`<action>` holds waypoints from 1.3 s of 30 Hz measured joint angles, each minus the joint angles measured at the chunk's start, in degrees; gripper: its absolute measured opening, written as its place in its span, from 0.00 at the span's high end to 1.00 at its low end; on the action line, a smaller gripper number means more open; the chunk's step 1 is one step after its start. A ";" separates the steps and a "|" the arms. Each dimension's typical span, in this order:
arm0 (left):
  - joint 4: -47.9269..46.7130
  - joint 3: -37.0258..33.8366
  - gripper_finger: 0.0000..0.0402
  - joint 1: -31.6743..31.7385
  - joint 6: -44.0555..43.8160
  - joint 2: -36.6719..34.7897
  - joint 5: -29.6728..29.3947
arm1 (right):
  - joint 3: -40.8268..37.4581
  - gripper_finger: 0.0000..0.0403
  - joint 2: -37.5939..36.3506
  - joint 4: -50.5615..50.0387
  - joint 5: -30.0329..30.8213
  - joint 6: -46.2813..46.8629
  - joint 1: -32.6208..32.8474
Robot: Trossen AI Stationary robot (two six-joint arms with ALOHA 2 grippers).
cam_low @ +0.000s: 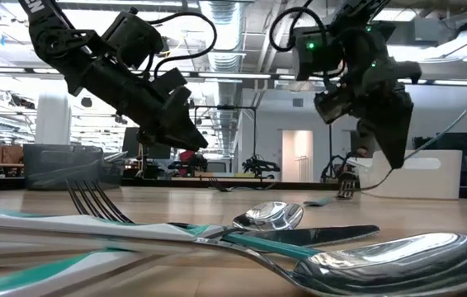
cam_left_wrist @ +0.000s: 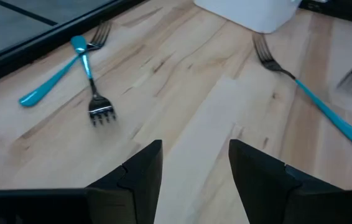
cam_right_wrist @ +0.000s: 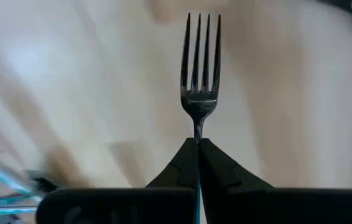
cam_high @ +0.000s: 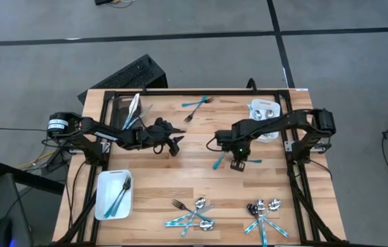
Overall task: Sort silverware by color (type)
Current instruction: Put the blue fork into the left white bin
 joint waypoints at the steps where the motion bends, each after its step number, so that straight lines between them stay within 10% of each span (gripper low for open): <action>1: 0.00 -0.01 0.57 -0.15 -0.01 0.00 0.17 | -0.03 0.94 0.00 0.65 -1.28 -0.98 0.29; 9: 0.38 -0.01 0.57 -1.01 0.35 0.00 0.17 | -0.08 0.94 -0.81 25.10 6.54 -1.35 2.25; 19: 0.74 -0.01 0.57 -3.41 -0.69 0.00 0.17 | -2.91 0.94 -0.15 64.55 38.88 4.00 4.52; 39: 11.02 -0.03 0.57 -4.12 -2.30 -0.06 -5.70 | -3.27 0.94 10.16 77.64 63.79 -13.10 12.03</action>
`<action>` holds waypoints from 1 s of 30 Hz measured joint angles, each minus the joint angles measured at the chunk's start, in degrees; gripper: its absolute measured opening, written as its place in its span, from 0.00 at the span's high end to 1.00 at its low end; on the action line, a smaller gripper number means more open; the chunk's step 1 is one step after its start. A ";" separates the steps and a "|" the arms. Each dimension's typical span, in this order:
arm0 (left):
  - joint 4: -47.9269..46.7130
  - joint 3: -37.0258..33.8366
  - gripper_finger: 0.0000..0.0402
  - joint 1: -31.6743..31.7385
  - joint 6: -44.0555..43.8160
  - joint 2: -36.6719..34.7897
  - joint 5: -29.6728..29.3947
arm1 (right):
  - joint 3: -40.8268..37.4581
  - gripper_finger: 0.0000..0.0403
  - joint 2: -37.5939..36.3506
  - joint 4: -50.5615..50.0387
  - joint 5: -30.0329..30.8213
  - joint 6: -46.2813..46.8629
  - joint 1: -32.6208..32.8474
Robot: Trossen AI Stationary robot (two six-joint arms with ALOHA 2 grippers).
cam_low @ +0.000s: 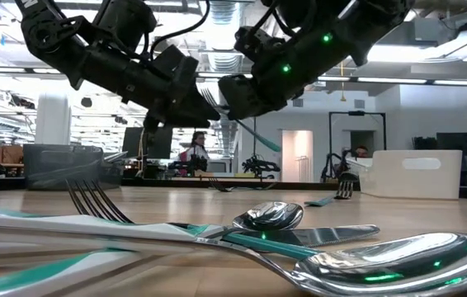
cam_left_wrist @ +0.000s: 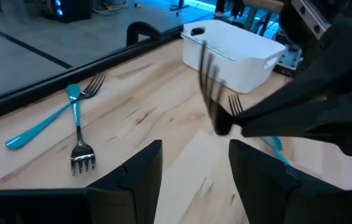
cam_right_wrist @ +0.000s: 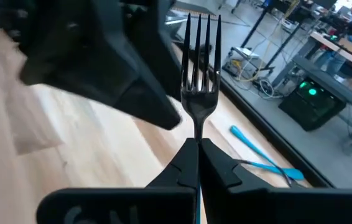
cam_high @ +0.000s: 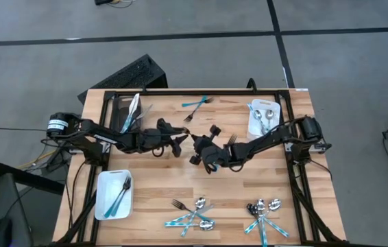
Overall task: Sort silverware by color (type)
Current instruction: Put the blue fork into the left white bin
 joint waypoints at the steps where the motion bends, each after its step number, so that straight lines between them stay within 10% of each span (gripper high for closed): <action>1: 0.14 0.00 0.57 0.00 0.02 0.01 -0.23 | 0.00 0.94 0.00 0.02 0.15 0.11 -0.02; 13: 8.03 0.00 0.59 -0.13 4.42 -0.03 -3.22 | 0.02 0.94 0.02 -0.42 1.60 -0.77 0.21; 22: 7.12 0.00 0.95 0.50 7.41 -0.03 -2.67 | 0.02 0.94 0.00 -0.57 1.15 -0.81 0.19; 30: -4.86 -0.11 1.00 0.58 12.44 -2.33 -3.46 | 0.00 0.82 -1.64 -5.40 -5.90 6.11 -0.61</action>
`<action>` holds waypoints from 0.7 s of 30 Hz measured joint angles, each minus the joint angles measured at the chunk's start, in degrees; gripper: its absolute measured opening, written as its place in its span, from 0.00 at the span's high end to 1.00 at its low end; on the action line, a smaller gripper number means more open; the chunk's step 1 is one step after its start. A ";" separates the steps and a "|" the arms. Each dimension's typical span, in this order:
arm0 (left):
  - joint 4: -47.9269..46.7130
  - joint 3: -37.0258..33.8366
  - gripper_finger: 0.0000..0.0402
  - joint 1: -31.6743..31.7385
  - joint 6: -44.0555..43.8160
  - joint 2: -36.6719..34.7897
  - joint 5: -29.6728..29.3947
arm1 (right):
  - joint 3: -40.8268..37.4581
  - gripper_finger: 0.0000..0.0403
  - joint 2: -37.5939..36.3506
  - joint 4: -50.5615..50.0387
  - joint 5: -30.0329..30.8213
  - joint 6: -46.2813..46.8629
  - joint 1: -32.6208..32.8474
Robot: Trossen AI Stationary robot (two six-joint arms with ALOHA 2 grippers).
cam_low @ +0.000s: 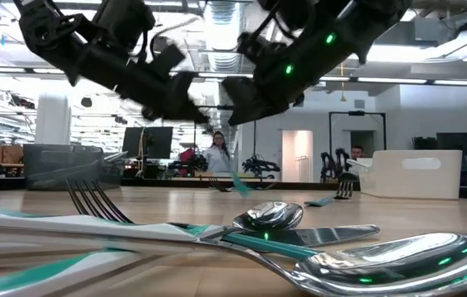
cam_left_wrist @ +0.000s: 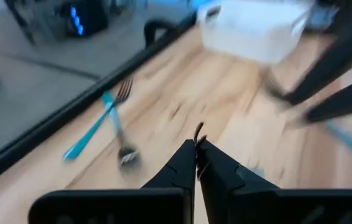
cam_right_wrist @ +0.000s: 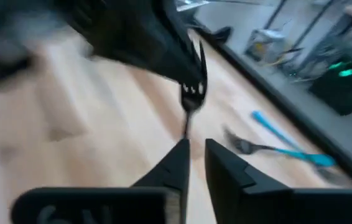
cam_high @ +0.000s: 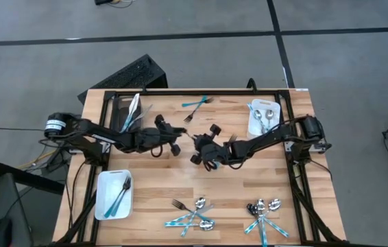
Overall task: Sort silverware by color (type)
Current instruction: Put the blue fork into the left white bin
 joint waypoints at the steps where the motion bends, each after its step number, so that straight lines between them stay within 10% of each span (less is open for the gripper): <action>1: -3.46 0.00 1.00 0.08 -0.55 -1.24 -0.01 | 0.07 0.80 -0.92 -1.41 -1.28 1.60 0.09; 7: -32.55 1.86 1.00 -1.11 -1.60 -16.75 4.60 | 0.00 0.69 -5.21 -11.19 -5.57 6.13 0.73; 11: -56.01 8.84 1.00 -2.82 -0.67 -25.89 17.88 | 0.04 0.65 -6.41 -14.03 -5.48 7.14 1.33; 21: -105.39 31.07 1.00 -11.84 -8.17 -28.44 30.68 | 0.02 0.65 -5.98 -14.71 -5.20 8.40 1.27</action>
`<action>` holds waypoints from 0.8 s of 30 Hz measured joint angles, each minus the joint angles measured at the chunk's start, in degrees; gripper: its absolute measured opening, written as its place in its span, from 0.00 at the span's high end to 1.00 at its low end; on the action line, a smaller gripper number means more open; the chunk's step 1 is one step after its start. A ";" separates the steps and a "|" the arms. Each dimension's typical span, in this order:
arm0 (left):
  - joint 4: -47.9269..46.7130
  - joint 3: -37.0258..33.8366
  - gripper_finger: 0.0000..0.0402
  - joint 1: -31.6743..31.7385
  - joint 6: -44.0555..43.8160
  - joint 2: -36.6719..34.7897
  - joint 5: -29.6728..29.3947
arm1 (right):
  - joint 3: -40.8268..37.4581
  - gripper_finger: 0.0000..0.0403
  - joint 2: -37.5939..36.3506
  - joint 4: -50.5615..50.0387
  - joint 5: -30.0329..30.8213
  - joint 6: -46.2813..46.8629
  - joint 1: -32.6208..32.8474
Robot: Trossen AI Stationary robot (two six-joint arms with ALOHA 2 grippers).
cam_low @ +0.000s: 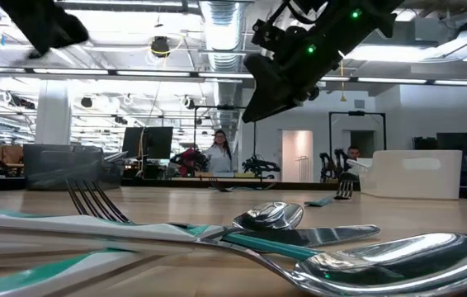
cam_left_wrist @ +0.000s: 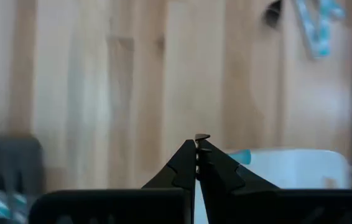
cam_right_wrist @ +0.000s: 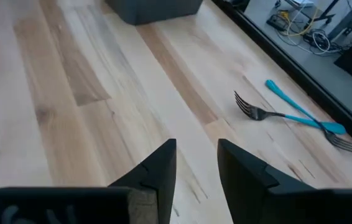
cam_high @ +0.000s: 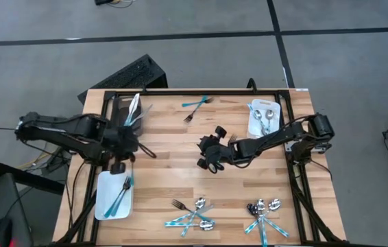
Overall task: Sort silverware by color (type)
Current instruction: Put the blue fork into the left white bin
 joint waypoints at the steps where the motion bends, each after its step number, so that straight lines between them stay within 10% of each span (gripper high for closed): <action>1: -0.81 0.61 1.00 -0.56 -1.70 -0.06 1.25 | 0.00 0.65 0.00 -0.13 0.00 0.24 0.00; 9: 1.07 -6.20 1.00 -6.92 -14.98 1.42 10.43 | -0.88 0.65 0.02 -0.93 -0.02 2.80 1.31; 24: 2.66 -14.72 1.00 -12.34 -32.36 1.25 8.67 | -3.54 0.65 -0.09 -8.57 -3.56 3.68 1.88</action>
